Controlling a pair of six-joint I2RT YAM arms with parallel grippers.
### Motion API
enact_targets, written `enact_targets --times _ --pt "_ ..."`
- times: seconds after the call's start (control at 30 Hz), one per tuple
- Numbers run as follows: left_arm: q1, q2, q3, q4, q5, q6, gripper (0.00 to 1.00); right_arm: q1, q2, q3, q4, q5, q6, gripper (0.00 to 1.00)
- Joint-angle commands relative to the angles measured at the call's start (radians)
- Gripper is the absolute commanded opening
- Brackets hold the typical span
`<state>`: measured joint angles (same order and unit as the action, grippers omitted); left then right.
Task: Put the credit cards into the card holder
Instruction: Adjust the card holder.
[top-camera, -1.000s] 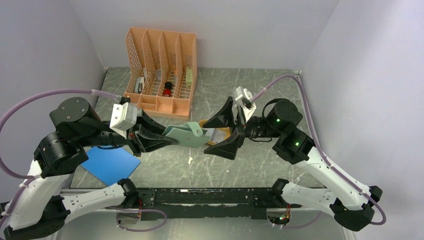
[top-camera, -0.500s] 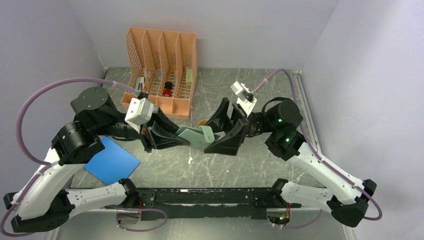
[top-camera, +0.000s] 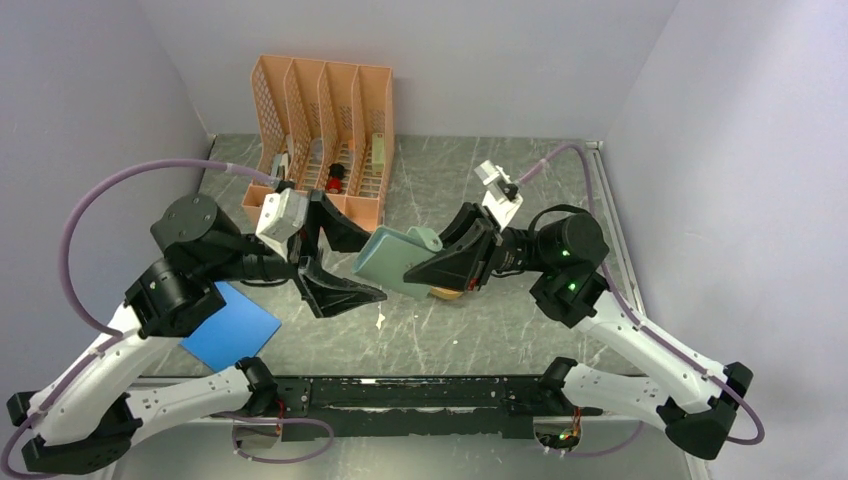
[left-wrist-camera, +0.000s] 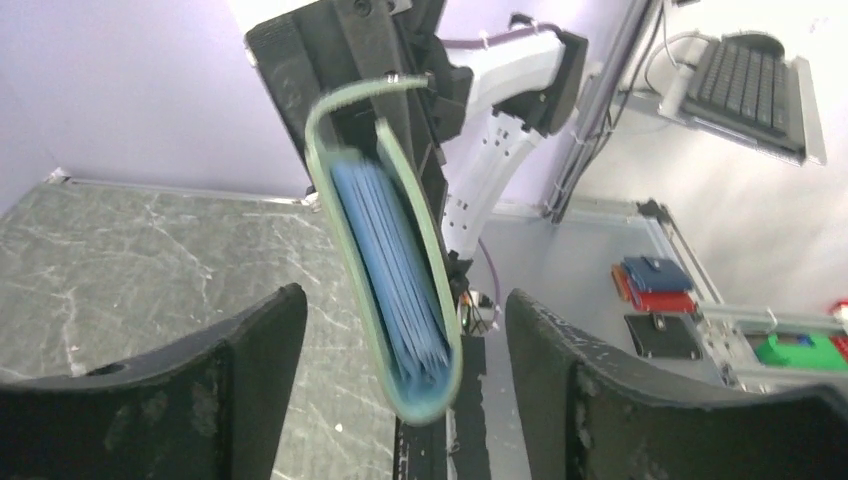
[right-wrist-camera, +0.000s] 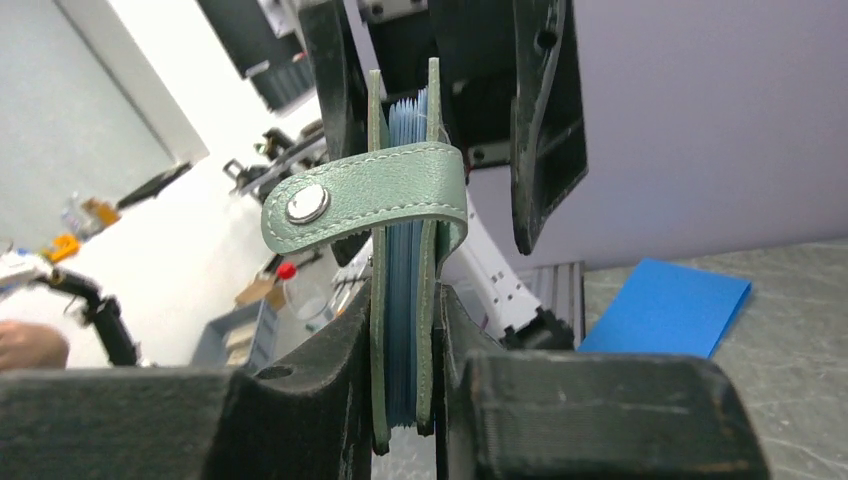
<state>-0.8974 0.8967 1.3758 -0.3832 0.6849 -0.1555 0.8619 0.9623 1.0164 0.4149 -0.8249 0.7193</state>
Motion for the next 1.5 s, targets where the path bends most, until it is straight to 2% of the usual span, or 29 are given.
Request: enact_targets --times 0.0,0.27,0.57,0.7,0.8,1.03,1.1,1.23,1.33,1.47 --pt "0.006 -0.093 -0.126 0.295 -0.133 -0.172 0.79 0.0 -0.056 -0.007 0.139 0.175 0.038 0.0" --pt "0.005 -0.213 -0.323 0.534 -0.331 -0.354 0.9 0.0 -0.028 -0.034 0.255 0.277 0.102 0.0" --pt "0.005 -0.156 -0.401 0.781 -0.333 -0.484 0.93 0.0 0.005 -0.068 0.361 0.329 0.177 0.0" --pt "0.005 -0.104 -0.424 0.891 -0.356 -0.539 0.9 0.001 0.009 -0.093 0.39 0.366 0.197 0.0" --pt "0.006 -0.074 -0.449 0.969 -0.377 -0.582 0.84 0.001 -0.005 -0.122 0.406 0.418 0.206 0.0" --pt "0.005 0.014 -0.466 1.109 -0.355 -0.657 0.58 0.001 -0.012 -0.162 0.434 0.477 0.23 0.0" --pt "0.005 0.027 -0.461 1.115 -0.354 -0.662 0.49 0.001 -0.015 -0.164 0.429 0.482 0.23 0.0" --pt "0.005 0.022 -0.458 1.091 -0.375 -0.642 0.22 0.0 -0.022 -0.174 0.423 0.488 0.227 0.0" --pt "0.006 -0.005 -0.468 1.055 -0.422 -0.62 0.06 0.001 -0.035 -0.179 0.387 0.489 0.212 0.0" --pt "0.005 -0.048 -0.484 1.002 -0.492 -0.6 0.05 0.0 -0.062 -0.176 0.312 0.487 0.171 0.0"
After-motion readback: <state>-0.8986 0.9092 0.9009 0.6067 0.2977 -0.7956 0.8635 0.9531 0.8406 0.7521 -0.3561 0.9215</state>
